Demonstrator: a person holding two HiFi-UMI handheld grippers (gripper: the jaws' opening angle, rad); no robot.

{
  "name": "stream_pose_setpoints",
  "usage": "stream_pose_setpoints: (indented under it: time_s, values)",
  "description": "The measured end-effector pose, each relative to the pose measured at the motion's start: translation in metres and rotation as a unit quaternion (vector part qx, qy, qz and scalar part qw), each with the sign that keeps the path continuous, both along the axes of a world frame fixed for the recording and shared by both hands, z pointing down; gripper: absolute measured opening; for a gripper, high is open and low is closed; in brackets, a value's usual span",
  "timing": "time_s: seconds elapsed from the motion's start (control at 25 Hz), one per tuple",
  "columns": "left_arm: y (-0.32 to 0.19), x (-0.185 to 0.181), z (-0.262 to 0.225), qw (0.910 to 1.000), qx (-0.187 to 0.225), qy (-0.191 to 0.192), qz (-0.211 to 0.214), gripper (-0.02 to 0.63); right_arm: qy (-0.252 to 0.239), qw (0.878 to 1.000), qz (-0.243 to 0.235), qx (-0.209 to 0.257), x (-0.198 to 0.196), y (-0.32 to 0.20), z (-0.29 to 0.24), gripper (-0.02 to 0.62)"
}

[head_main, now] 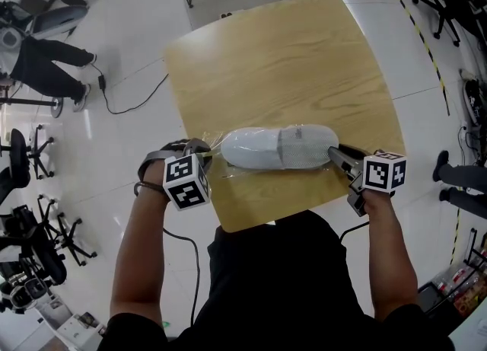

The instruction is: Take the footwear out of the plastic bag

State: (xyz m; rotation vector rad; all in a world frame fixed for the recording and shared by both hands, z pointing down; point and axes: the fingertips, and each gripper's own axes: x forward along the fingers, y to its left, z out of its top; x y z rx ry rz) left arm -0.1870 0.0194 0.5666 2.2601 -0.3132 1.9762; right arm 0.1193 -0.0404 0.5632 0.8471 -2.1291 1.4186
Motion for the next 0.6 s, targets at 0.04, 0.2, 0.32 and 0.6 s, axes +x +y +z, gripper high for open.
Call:
stream_pose_setpoints:
  time_s: [0.04, 0.2, 0.32, 0.6]
  values:
    - [0.0, -0.002, 0.0, 1.0, 0.001, -0.003, 0.0, 0.066, 0.001, 1.0, 0.0, 0.0, 0.001, 0.0, 0.0, 0.104]
    - [0.002, -0.015, -0.002, 0.9999, 0.004, -0.012, 0.001, 0.063, 0.002, 1.0, 0.0, 0.0, -0.002, 0.0, 0.0, 0.104]
    - [0.001, -0.017, -0.003, 0.9998, 0.005, -0.017, 0.0, 0.06, 0.003, 1.0, -0.001, -0.002, 0.0, -0.002, -0.001, 0.104]
    - [0.002, -0.03, 0.001, 0.9997, 0.006, -0.025, -0.004, 0.057, 0.006, 1.0, 0.001, -0.005, -0.003, 0.002, 0.001, 0.104]
